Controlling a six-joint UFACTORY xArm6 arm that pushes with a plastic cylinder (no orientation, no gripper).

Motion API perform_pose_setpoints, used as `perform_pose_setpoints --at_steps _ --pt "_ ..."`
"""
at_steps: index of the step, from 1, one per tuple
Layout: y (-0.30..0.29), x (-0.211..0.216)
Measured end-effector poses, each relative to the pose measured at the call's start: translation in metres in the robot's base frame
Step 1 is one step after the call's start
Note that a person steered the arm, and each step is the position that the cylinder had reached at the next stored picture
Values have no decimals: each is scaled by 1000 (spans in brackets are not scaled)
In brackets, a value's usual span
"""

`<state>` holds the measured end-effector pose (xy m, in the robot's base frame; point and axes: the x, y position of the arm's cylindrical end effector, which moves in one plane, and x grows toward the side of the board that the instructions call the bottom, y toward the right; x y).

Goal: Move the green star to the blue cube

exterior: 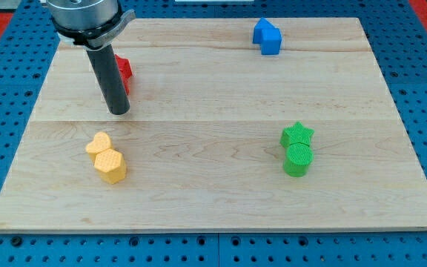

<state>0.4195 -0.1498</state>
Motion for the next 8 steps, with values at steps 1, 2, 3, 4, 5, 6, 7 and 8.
perform_pose_setpoints --at_steps 1,2,3,4,5,6,7,8 --pt "31 11" --pt "72 12" --pt "92 9" --pt "90 3" --pt "89 -4" --pt "89 -7" --pt "93 -4" --pt "95 -4"
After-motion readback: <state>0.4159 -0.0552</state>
